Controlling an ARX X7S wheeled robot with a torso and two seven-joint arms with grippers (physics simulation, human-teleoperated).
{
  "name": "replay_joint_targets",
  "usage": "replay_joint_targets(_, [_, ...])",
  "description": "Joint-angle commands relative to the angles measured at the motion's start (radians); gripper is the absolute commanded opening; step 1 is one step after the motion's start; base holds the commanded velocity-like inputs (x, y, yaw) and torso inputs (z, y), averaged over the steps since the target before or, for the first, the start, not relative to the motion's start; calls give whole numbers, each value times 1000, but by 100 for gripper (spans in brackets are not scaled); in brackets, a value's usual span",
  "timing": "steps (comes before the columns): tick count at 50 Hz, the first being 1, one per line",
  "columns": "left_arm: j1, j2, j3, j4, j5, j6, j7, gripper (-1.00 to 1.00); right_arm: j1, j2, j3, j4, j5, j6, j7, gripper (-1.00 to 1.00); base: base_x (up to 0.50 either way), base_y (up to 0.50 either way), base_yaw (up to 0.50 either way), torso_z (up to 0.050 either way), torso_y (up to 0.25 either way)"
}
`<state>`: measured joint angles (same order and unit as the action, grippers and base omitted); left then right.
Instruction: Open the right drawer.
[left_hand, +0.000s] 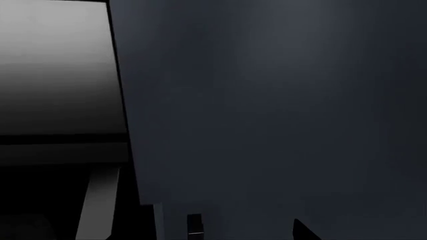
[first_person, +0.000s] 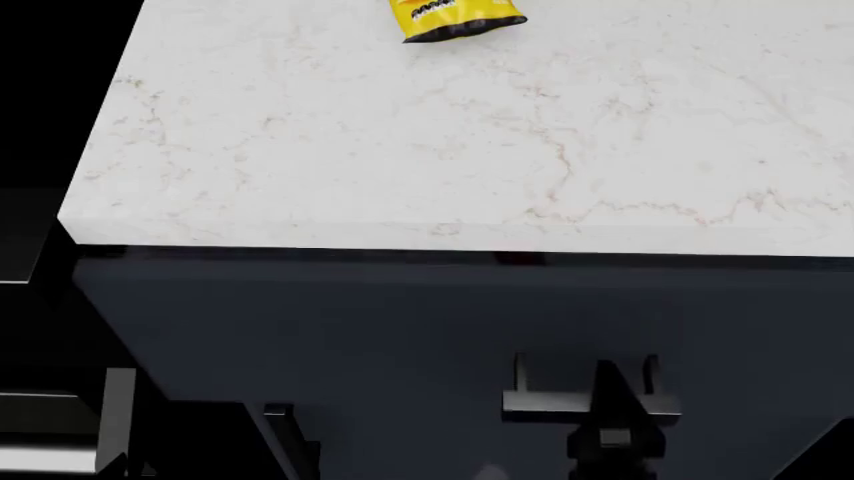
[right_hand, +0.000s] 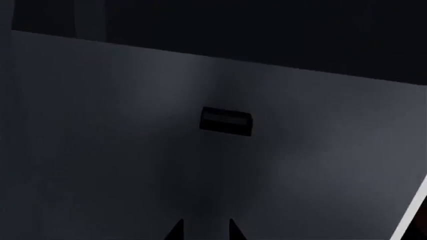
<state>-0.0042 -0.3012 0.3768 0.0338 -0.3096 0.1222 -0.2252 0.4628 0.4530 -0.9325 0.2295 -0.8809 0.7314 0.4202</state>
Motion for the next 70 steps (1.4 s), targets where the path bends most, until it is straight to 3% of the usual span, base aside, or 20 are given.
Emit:
replay_joint_targets(1, [0,-3,2,-1,-2,3,-2,100,-34,-16,-57,-63,-74,18,17,-100,0,0,4,0,0])
replay_joint_targets(46, [-4,-11,15,3,-9,2,-13,100,-70,15,-58,-160,-119,75,-23,-100,-1,3,3,0,0])
replay_joint_targets(70, [-5,-14,20,-2,-11,9,-17,100,-80,6,-53,-145,-111,71,-5,-100,-245,0,0,0,0])
